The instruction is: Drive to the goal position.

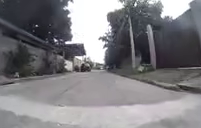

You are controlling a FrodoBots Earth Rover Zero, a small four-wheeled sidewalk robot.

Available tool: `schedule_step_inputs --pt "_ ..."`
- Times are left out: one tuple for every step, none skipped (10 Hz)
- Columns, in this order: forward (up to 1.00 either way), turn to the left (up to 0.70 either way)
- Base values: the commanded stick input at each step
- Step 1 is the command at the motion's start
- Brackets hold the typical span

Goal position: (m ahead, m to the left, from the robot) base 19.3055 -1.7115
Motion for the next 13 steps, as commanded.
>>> schedule_step_inputs --pt "0.50 0.00" --pt "0.50 0.00" --pt "0.50 0.00" --pt "0.50 0.00" --pt "0.50 0.00" --pt "0.50 0.00" --pt "0.50 0.00" --pt "0.50 0.00" --pt "0.50 0.00" --pt "0.50 0.00" --pt "0.50 0.00" --pt "0.50 0.00" --pt "0.50 0.00"
